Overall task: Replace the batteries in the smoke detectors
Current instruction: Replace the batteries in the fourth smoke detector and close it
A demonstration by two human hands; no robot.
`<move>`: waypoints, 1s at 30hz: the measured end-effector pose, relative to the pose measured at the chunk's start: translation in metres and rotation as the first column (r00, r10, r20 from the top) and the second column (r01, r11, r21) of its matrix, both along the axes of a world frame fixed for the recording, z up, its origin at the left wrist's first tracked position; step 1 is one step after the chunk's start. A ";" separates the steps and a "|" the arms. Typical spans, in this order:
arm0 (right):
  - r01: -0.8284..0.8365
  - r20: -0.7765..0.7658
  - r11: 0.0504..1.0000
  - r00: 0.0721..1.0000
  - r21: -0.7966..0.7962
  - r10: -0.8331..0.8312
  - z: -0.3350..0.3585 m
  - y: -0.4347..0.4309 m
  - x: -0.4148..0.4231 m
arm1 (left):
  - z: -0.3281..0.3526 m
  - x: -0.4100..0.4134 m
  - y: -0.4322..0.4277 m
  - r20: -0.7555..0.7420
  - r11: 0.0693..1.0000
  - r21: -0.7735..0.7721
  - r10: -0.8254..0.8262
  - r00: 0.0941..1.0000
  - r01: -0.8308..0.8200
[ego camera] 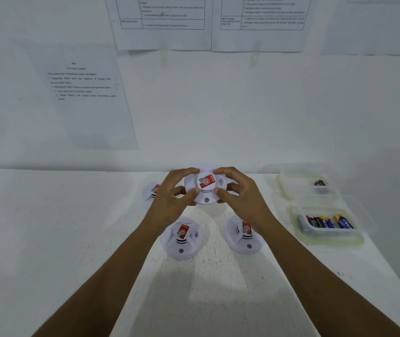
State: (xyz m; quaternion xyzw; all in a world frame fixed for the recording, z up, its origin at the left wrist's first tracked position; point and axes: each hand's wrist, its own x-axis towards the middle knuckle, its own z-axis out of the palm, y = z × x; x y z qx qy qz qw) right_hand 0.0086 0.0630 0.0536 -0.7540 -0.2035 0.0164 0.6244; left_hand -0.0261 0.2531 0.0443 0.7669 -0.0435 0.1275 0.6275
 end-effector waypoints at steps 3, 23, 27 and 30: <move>0.011 0.003 1.000 1.000 -0.011 -0.011 -0.001 0.001 0.001 | -0.001 0.001 0.001 -0.008 1.000 -0.003 0.001 1.000 -0.001; 0.005 0.023 1.000 1.000 -0.020 -0.005 -0.008 -0.003 0.008 | -0.010 0.006 0.004 -0.050 0.999 0.003 -0.034 0.998 0.034; -0.005 0.022 1.000 1.000 -0.026 0.005 -0.010 -0.003 0.011 | -0.012 0.009 0.004 -0.055 1.000 0.016 -0.025 0.998 0.026; -0.007 0.032 0.999 0.999 -0.039 0.009 -0.010 -0.003 0.013 | -0.013 0.009 0.004 -0.057 1.000 0.013 -0.026 0.998 0.027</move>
